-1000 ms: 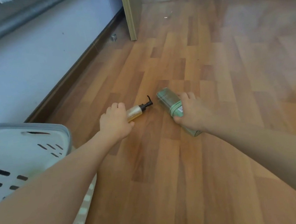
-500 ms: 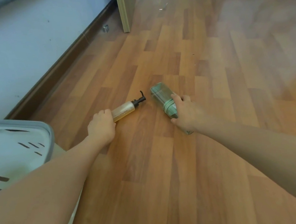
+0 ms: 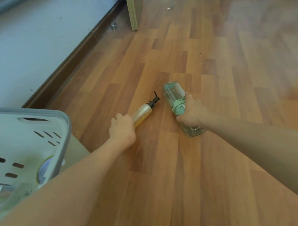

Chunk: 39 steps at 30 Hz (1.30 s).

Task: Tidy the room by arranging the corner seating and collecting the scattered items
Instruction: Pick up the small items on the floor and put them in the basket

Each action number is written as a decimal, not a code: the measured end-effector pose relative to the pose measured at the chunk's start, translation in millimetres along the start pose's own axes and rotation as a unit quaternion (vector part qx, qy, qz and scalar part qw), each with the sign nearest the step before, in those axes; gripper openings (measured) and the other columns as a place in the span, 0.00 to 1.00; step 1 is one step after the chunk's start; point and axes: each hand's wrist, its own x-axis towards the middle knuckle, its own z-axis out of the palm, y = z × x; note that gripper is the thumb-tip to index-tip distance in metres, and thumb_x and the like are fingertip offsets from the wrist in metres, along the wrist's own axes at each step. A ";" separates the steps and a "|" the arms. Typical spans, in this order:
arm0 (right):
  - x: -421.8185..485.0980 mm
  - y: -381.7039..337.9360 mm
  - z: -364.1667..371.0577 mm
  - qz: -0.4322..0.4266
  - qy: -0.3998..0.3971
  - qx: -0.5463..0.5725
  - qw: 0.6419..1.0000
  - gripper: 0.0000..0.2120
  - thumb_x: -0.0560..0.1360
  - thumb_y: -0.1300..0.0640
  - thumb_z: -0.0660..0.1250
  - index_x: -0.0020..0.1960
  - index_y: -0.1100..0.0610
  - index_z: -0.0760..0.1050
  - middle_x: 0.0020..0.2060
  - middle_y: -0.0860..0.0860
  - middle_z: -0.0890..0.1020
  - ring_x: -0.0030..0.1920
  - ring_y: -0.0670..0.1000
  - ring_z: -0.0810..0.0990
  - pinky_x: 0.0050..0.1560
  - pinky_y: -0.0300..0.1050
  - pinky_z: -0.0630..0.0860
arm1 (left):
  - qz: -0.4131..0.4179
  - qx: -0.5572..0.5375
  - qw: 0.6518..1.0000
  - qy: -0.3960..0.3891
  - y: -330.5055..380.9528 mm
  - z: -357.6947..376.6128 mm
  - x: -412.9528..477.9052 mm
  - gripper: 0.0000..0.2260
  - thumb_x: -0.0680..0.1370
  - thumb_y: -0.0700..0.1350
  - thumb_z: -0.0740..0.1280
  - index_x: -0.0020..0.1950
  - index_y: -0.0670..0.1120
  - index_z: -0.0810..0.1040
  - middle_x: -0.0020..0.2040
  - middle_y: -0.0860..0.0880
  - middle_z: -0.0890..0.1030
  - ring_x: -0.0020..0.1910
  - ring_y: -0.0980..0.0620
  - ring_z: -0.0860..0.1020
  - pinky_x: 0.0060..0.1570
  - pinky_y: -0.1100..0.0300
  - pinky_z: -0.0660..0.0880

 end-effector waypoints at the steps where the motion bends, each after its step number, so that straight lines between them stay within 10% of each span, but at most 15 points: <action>1: -2.9 1.0 -0.3 0.000 -0.004 0.015 1.000 0.42 0.70 0.52 0.71 0.76 0.53 0.50 0.62 0.60 0.71 0.57 0.62 0.76 0.54 0.54 0.77 | 0.007 -0.012 1.000 0.000 1.2 1.0 -4.5 0.11 0.80 0.42 0.63 0.60 0.41 0.71 0.58 0.41 0.70 0.57 0.42 0.69 0.45 0.54 0.66; 21: -125.2 -23.0 -77.6 -0.088 0.066 0.236 0.965 0.47 0.65 0.55 0.76 0.76 0.55 0.54 0.62 0.48 0.75 0.60 0.53 0.77 0.60 0.50 0.75 | 0.050 -0.231 0.969 0.071 -3.2 -108.2 -113.8 0.23 0.78 0.49 0.67 0.69 0.41 0.66 0.63 0.44 0.71 0.60 0.46 0.74 0.61 0.52 0.72; 39: -225.0 -142.8 -92.9 -0.243 -0.001 0.288 0.926 0.42 0.68 0.55 0.75 0.76 0.47 0.57 0.58 0.48 0.78 0.53 0.48 0.80 0.54 0.44 0.76 | -0.008 -0.272 0.945 0.180 -118.2 -206.8 -218.1 0.18 0.78 0.47 0.67 0.66 0.43 0.69 0.57 0.47 0.77 0.45 0.53 0.76 0.38 0.62 0.74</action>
